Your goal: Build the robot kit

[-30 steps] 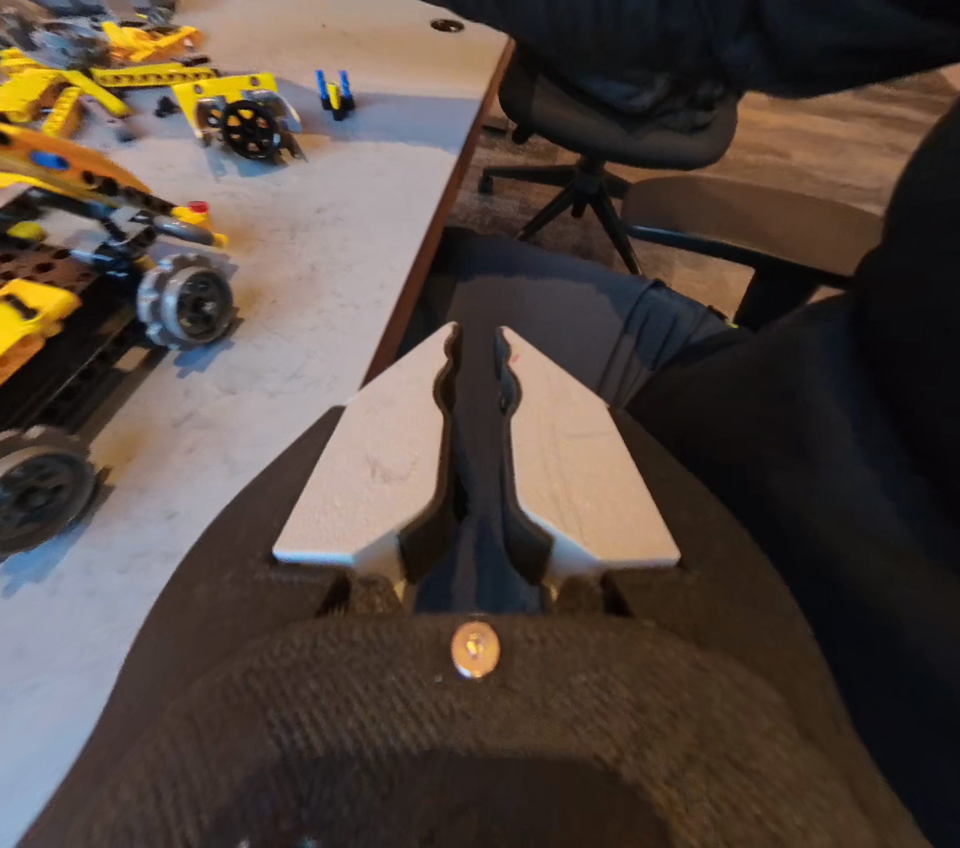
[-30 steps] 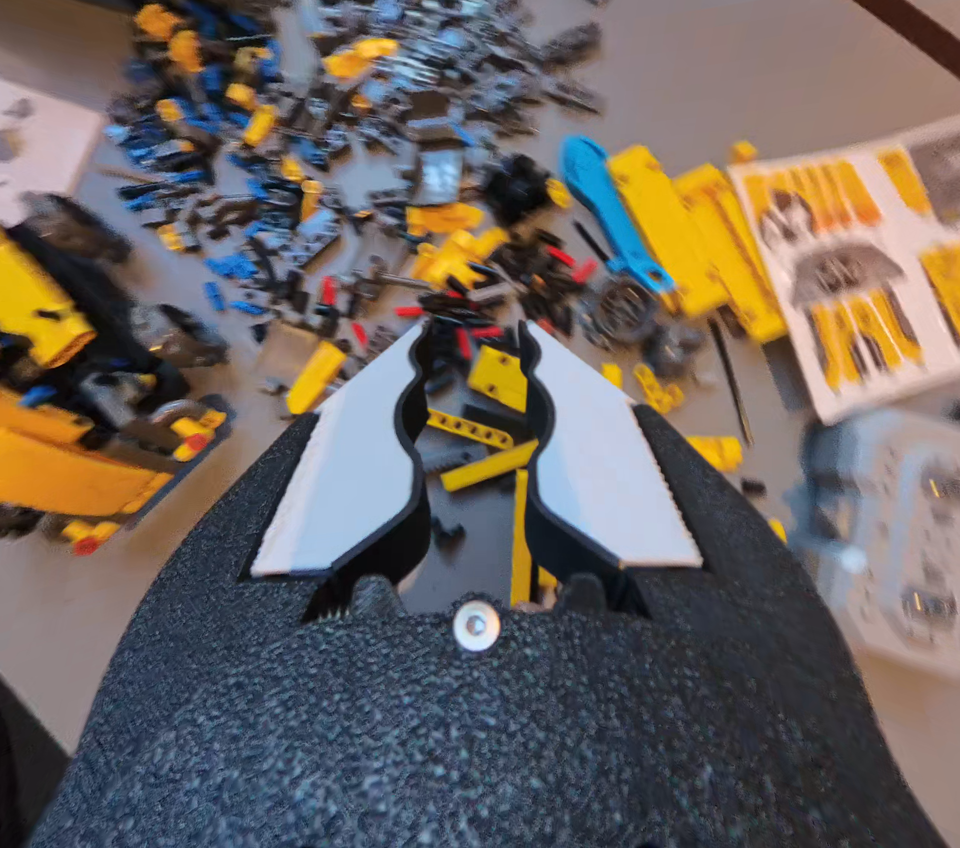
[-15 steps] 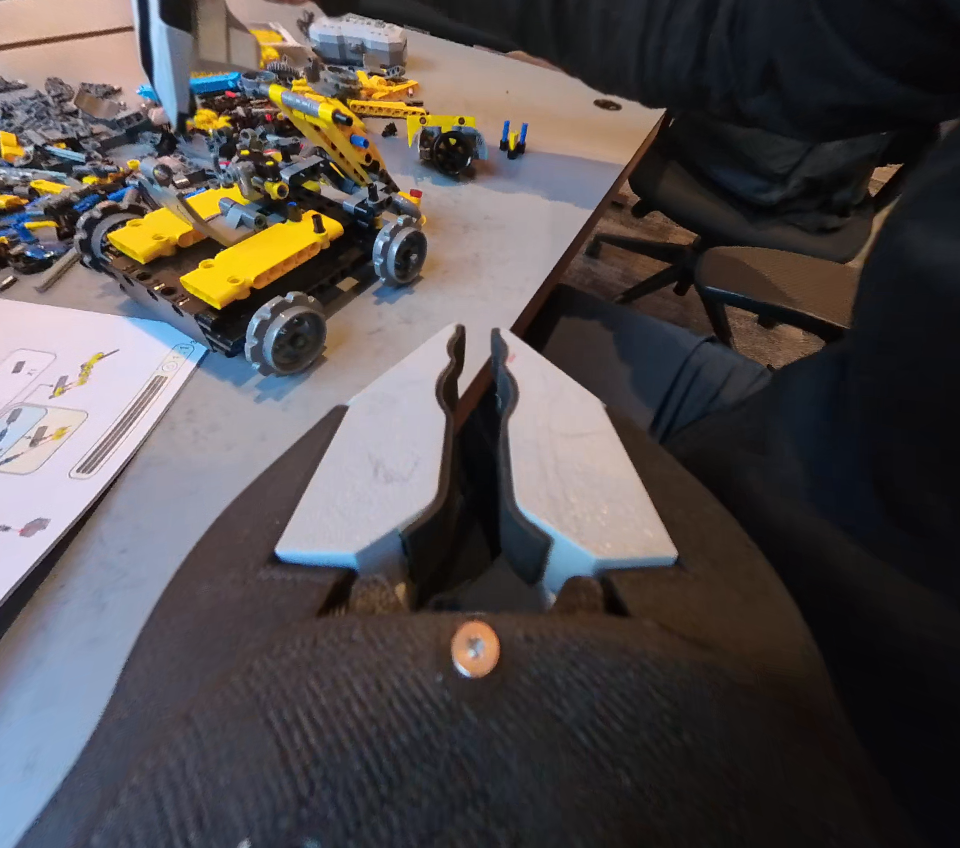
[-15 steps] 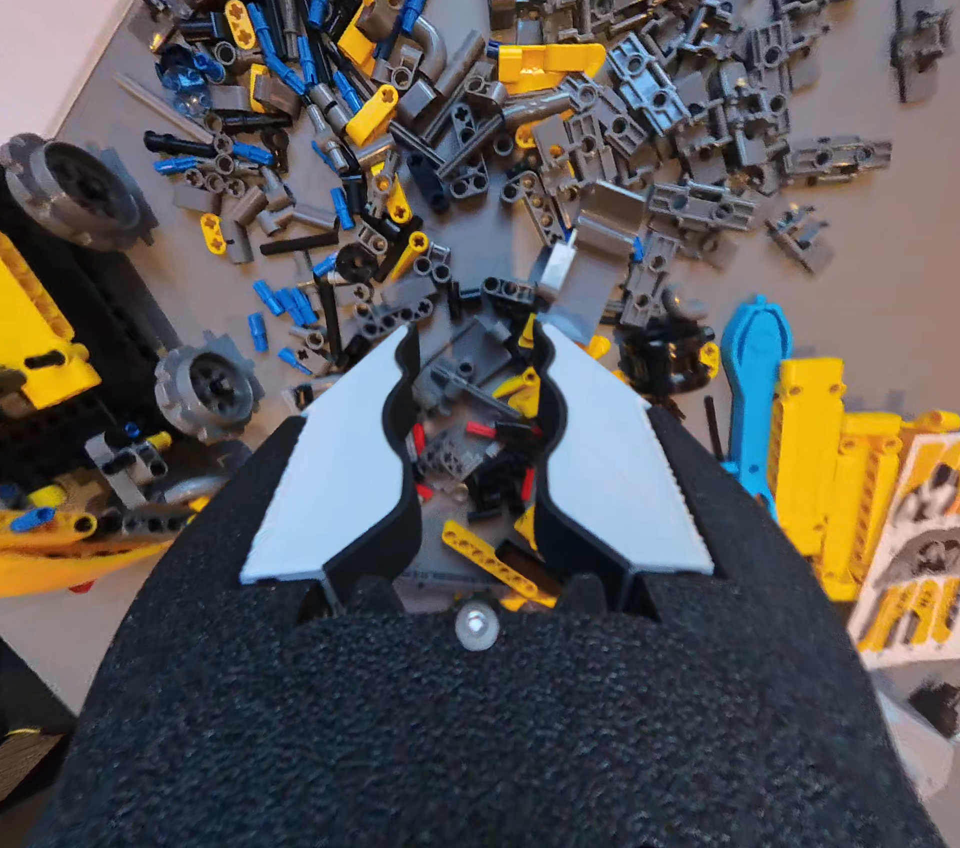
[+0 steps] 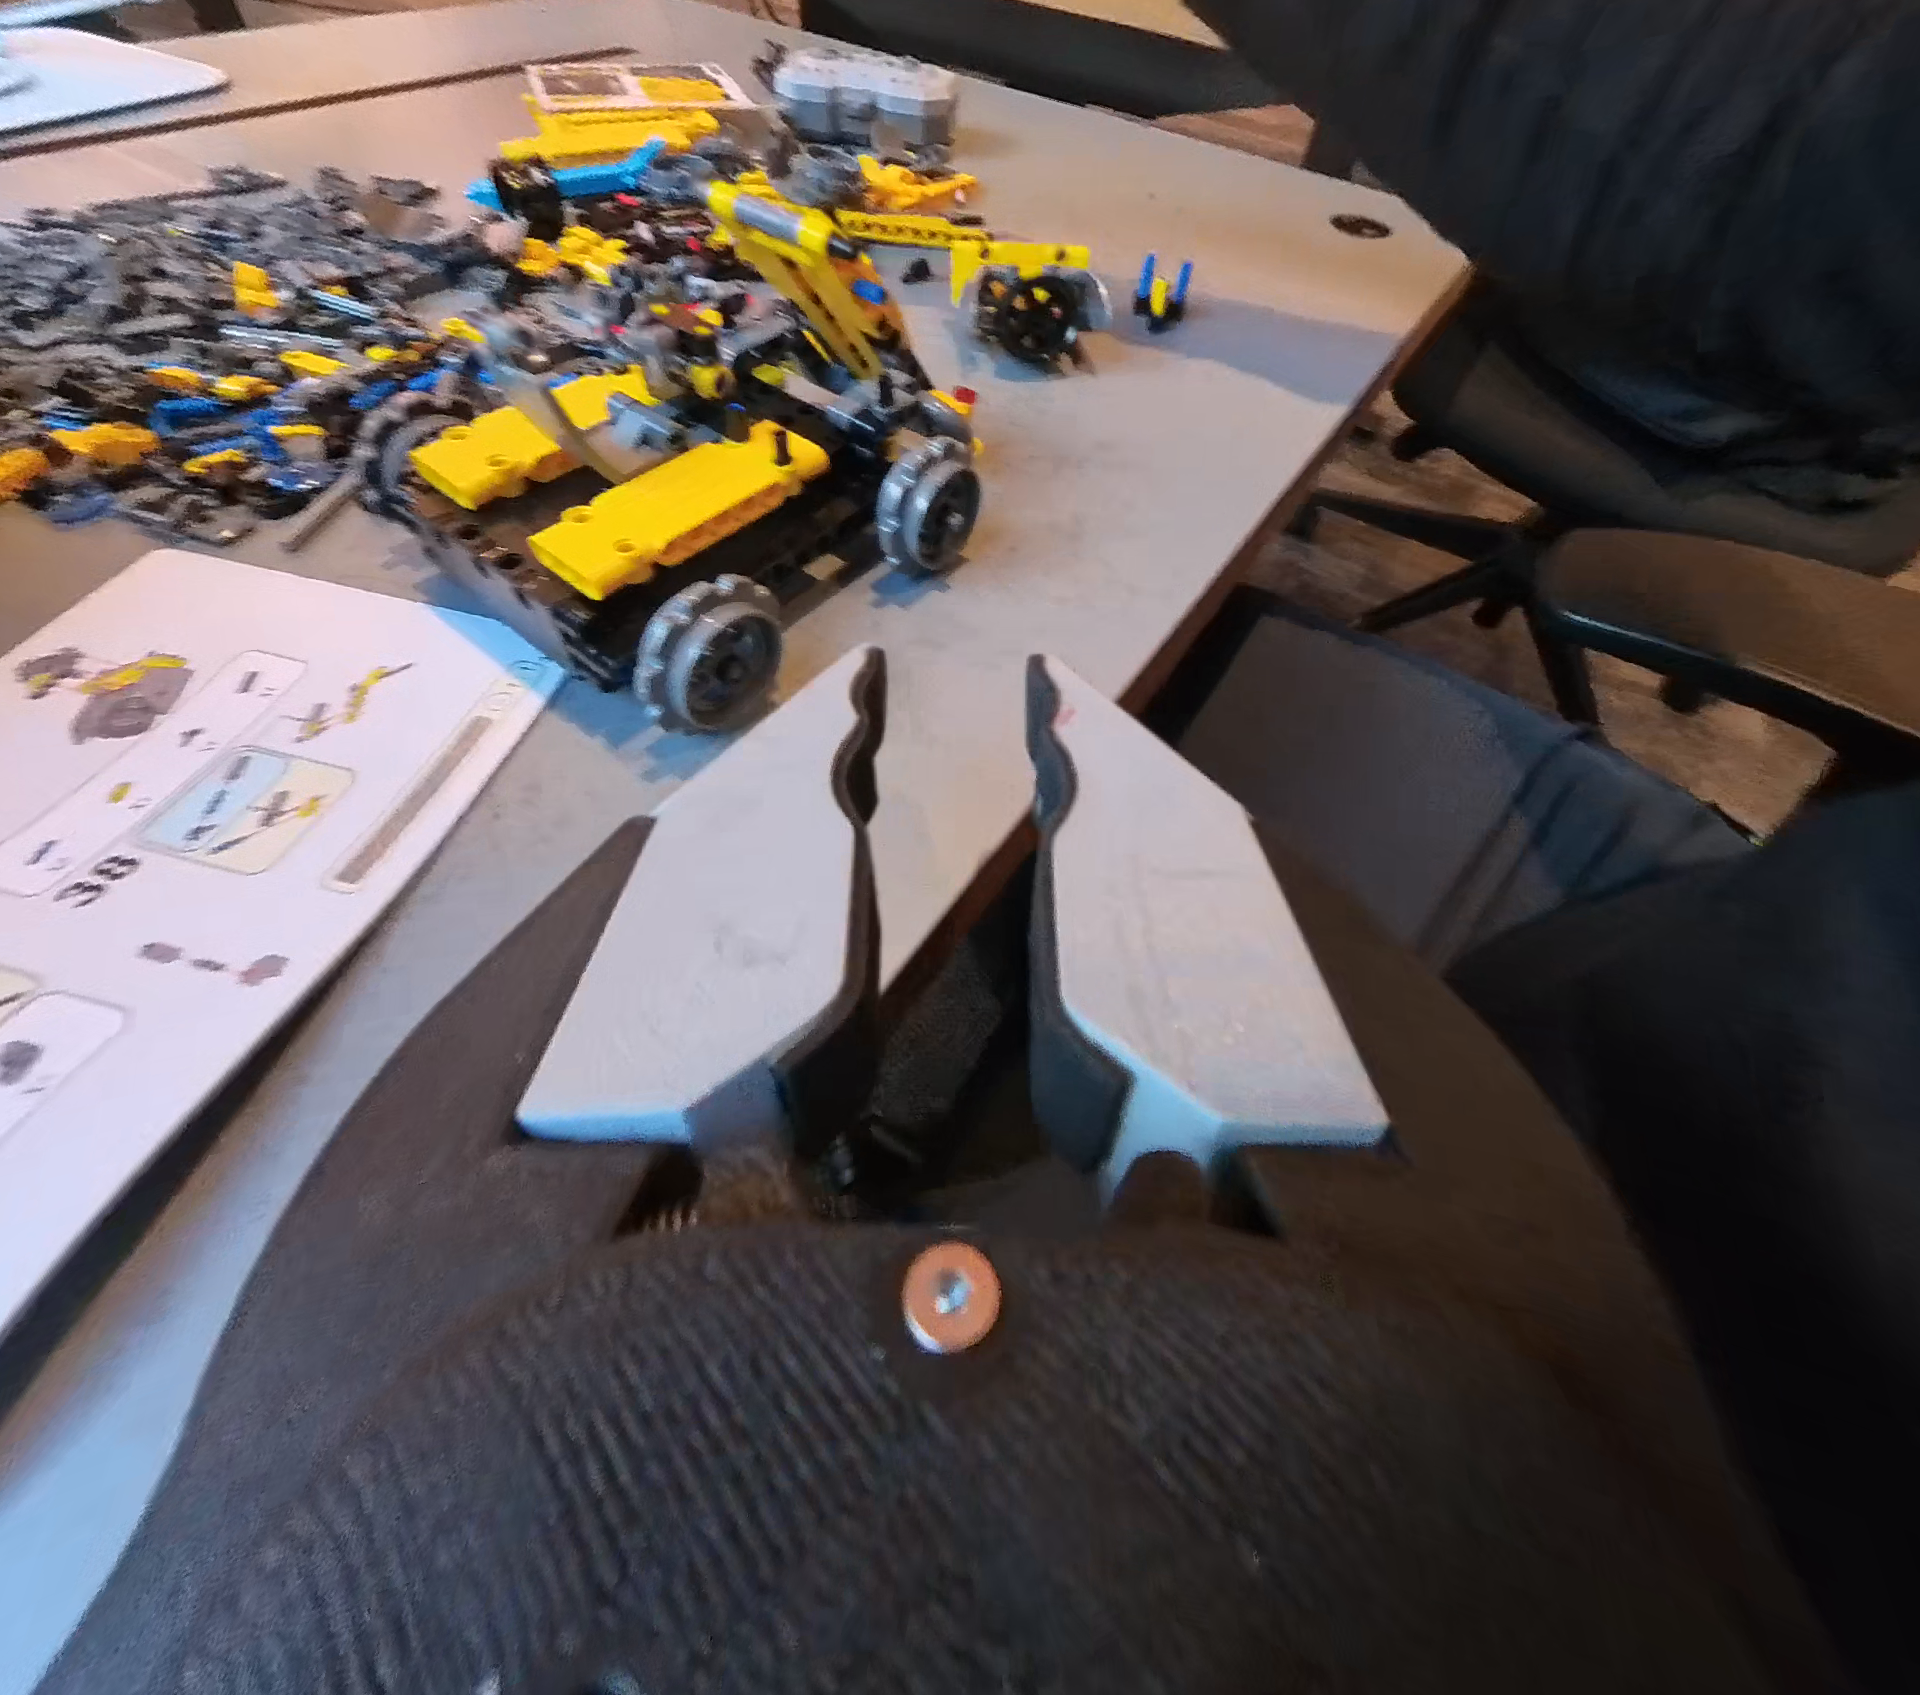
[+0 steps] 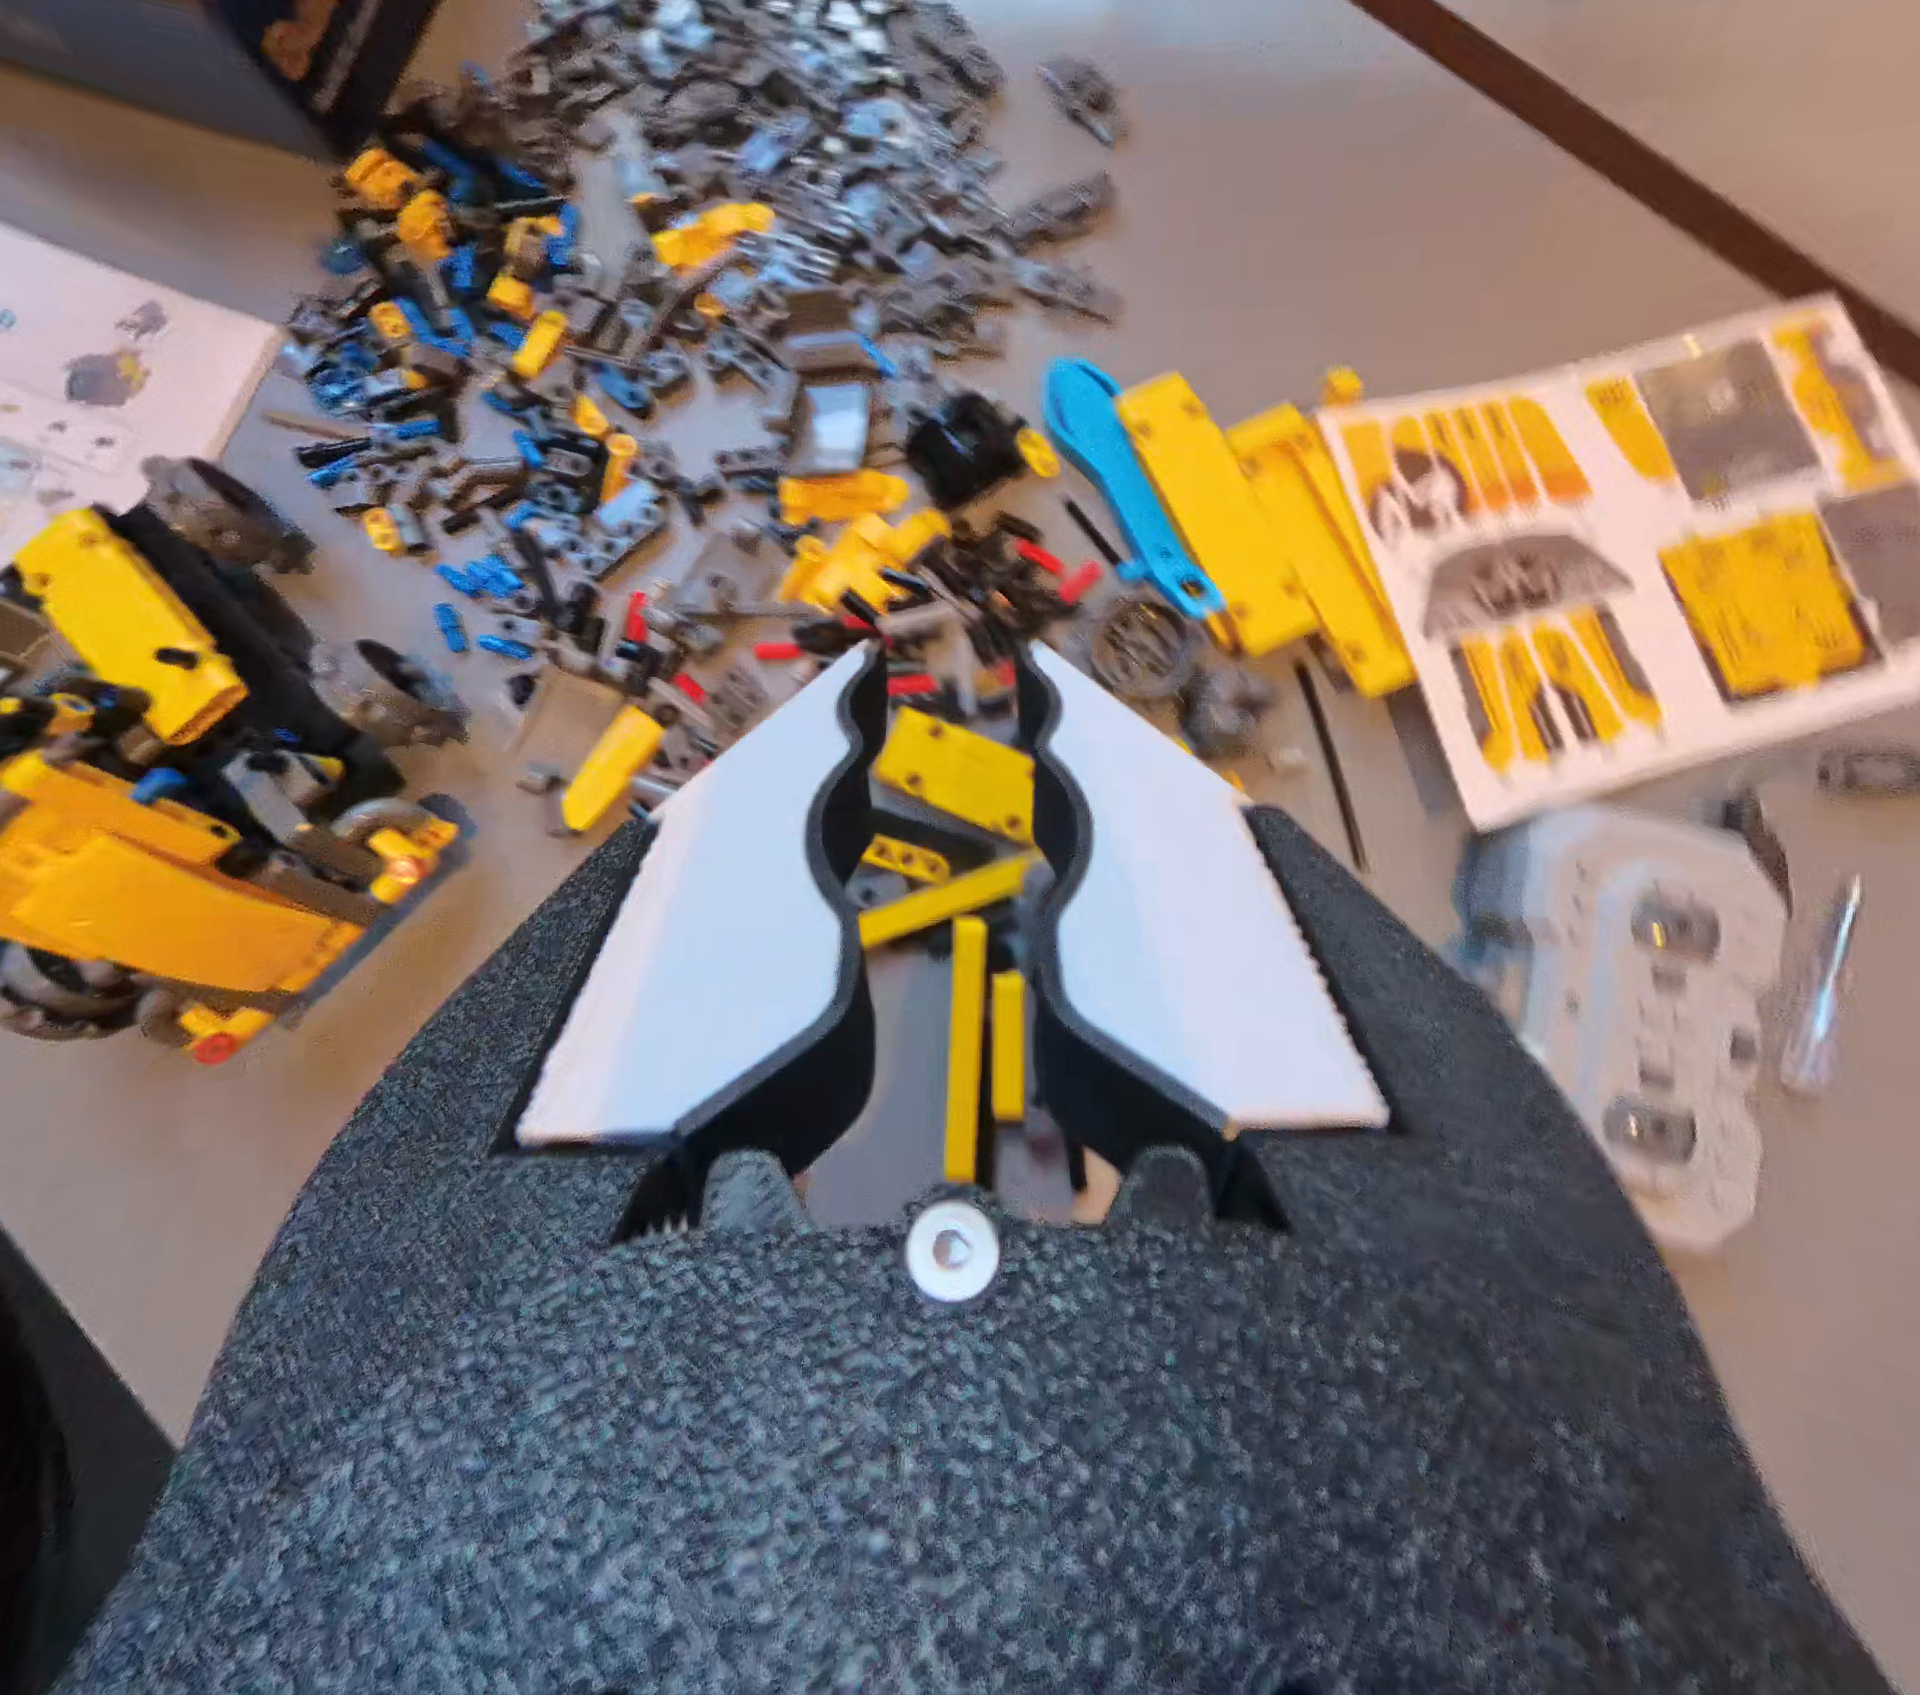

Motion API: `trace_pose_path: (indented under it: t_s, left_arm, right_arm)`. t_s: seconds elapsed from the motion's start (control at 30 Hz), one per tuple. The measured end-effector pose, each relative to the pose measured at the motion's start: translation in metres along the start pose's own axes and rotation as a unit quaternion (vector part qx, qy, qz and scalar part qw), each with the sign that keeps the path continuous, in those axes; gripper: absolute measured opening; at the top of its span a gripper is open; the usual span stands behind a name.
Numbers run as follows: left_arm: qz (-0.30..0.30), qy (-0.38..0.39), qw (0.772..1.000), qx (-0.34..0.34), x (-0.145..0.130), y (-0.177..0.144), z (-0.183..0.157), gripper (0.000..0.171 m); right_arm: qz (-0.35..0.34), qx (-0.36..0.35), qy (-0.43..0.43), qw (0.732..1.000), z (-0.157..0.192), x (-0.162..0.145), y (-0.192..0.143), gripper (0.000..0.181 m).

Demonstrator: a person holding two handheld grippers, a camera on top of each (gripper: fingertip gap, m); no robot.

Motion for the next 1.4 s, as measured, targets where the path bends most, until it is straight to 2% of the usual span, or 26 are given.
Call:
trace_pose_path:
  t_s: [0.07, 0.13, 0.23, 0.3, 0.33, 0.37, 0.5, 0.63, 0.7, 0.8, 0.93, 1.0, 1.2, 1.3, 1.4]
  left_arm:
    - [-0.015, -0.010, 1.000, 0.023, 0.008, -0.003, 0.009, 0.030]
    - [-0.025, -0.024, 0.999, 0.041, 0.027, -0.007, 0.022, 0.036]
    - [-0.086, -0.005, 0.993, 0.082, 0.075, -0.014, 0.048, 0.046]
    - [-0.100, 0.008, 0.989, 0.112, 0.109, -0.010, 0.068, 0.062]
    - [-0.099, 0.007, 0.987, 0.129, 0.125, -0.004, 0.079, 0.075]
    - [-0.094, 0.008, 0.986, 0.141, 0.140, 0.004, 0.090, 0.079]
    - [-0.021, 0.030, 0.988, 0.150, 0.174, 0.059, 0.128, 0.079]
    - [0.111, 0.059, 0.985, 0.120, 0.179, 0.122, 0.157, 0.066]
    - [0.129, 0.076, 0.983, 0.108, 0.179, 0.145, 0.170, 0.058]
    - [0.138, 0.068, 0.983, 0.101, 0.172, 0.165, 0.190, 0.059]
    - [0.115, 0.029, 0.990, 0.076, 0.152, 0.177, 0.202, 0.052]
    - [0.138, 0.026, 0.988, 0.068, 0.143, 0.182, 0.201, 0.052]
    - [0.162, 0.040, 0.980, 0.111, 0.130, 0.180, 0.201, 0.050]
    - [0.155, 0.021, 0.982, 0.103, 0.131, 0.180, 0.201, 0.050]
    - [0.158, 0.025, 0.980, 0.115, 0.129, 0.180, 0.203, 0.049]
  right_arm:
    - [-0.021, -0.017, 0.058, 0.998, -0.026, -0.025, -0.006, 0.024]
    - [-0.059, -0.055, 0.103, 0.991, -0.048, -0.044, -0.010, 0.024]
    - [-0.104, -0.064, 0.129, 0.984, -0.068, -0.059, -0.009, 0.030]
    - [-0.129, -0.065, 0.136, 0.980, -0.077, -0.061, -0.007, 0.033]
    - [-0.140, -0.069, 0.138, 0.978, -0.081, -0.062, -0.006, 0.035]
    - [-0.149, -0.075, 0.136, 0.977, -0.083, -0.062, -0.005, 0.036]
    - [-0.147, -0.104, 0.120, 0.976, -0.091, -0.073, -0.002, 0.035]
    - [-0.158, -0.140, 0.109, 0.971, -0.097, -0.083, -0.009, 0.038]
    - [-0.179, -0.159, 0.119, 0.964, -0.100, -0.085, -0.018, 0.042]
    - [-0.230, -0.140, 0.133, 0.954, -0.099, -0.084, -0.027, 0.044]
    - [-0.194, -0.092, 0.106, 0.971, -0.089, -0.079, -0.009, 0.042]
    - [-0.166, -0.059, 0.078, 0.981, -0.078, -0.073, 0.003, 0.039]
    - [-0.137, -0.078, 0.057, 0.986, -0.070, -0.069, 0.016, 0.036]
    - [-0.131, -0.072, 0.069, 0.986, -0.073, -0.067, 0.021, 0.036]
    - [-0.089, -0.043, 0.092, 0.991, -0.077, -0.057, 0.035, 0.042]
Point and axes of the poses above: each gripper's, where its closed fingertips meet, y out along the fingers, x out of its top, z = x × y across the jaws, the point moved 10 cm from there along -y, back along the fingers, and after that the axes turned 7 degrees about z, right-handed, at the moved point
